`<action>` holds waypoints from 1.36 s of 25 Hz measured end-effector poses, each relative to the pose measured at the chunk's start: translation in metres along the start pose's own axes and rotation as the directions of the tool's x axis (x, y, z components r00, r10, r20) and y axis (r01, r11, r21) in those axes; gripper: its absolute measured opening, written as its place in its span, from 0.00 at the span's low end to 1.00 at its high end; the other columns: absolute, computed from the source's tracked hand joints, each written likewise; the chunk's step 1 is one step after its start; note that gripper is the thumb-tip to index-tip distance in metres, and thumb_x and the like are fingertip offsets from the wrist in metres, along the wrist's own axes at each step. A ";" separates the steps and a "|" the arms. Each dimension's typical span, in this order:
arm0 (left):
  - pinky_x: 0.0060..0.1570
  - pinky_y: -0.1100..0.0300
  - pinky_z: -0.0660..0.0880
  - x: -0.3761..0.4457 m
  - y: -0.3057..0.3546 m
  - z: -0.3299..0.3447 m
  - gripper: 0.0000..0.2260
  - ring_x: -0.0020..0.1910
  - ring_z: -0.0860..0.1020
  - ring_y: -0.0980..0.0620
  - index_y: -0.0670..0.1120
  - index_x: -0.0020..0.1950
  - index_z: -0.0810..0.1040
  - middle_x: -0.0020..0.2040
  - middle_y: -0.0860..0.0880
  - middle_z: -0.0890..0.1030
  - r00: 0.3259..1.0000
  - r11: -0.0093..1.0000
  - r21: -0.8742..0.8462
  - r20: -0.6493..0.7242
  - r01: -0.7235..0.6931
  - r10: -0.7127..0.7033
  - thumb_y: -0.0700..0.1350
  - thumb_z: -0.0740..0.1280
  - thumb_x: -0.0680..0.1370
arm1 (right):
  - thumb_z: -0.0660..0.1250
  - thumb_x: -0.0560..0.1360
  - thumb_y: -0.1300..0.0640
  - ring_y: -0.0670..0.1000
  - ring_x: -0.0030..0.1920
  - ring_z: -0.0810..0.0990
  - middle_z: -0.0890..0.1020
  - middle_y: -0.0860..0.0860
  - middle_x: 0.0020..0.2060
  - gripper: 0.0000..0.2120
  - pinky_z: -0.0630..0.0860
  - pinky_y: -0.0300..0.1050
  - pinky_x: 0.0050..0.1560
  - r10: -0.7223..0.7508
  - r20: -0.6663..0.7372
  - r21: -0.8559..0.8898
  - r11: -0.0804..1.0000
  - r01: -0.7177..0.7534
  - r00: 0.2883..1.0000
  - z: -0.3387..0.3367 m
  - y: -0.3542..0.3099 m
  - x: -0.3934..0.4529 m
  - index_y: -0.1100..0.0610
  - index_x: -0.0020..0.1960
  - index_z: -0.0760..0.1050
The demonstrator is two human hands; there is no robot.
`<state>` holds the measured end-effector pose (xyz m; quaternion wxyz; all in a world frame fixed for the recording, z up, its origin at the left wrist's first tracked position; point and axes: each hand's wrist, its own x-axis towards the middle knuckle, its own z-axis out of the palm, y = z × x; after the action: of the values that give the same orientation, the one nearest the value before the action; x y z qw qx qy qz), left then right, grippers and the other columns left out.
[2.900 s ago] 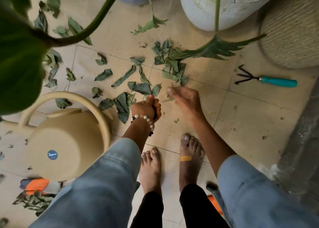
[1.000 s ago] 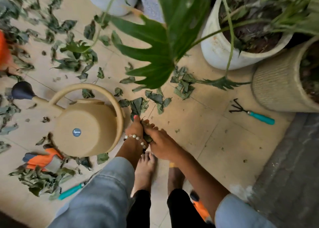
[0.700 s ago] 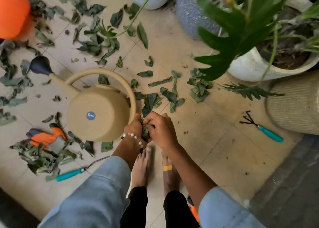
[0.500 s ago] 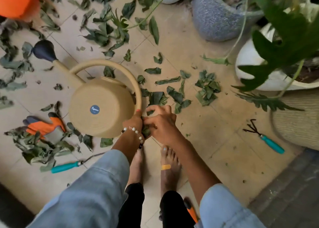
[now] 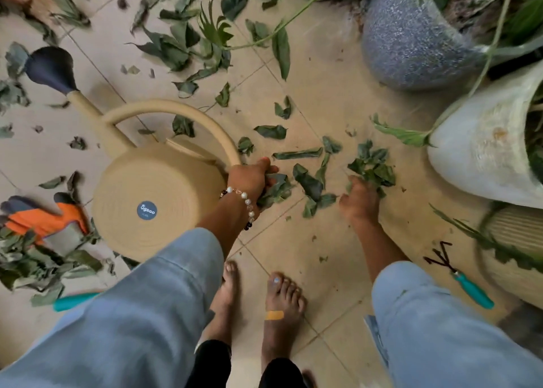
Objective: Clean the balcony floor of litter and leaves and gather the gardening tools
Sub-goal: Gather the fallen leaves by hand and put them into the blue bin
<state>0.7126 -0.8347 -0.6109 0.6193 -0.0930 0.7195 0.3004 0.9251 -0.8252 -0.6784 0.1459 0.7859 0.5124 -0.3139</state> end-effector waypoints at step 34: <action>0.31 0.53 0.79 -0.014 -0.038 0.036 0.10 0.33 0.79 0.45 0.40 0.47 0.81 0.39 0.43 0.82 0.981 0.985 -0.090 0.139 0.146 -0.133 0.48 0.67 0.78 | 0.64 0.76 0.54 0.53 0.56 0.78 0.80 0.55 0.55 0.17 0.76 0.52 0.58 -0.418 -0.161 0.421 0.790 0.445 0.894 -0.006 -0.034 -0.112 0.66 0.58 0.78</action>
<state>0.7651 -0.8488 -0.6116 0.6797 -0.1538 0.6526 0.2974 0.8650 -0.8871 -0.5986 -0.1294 0.6691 0.5961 -0.4245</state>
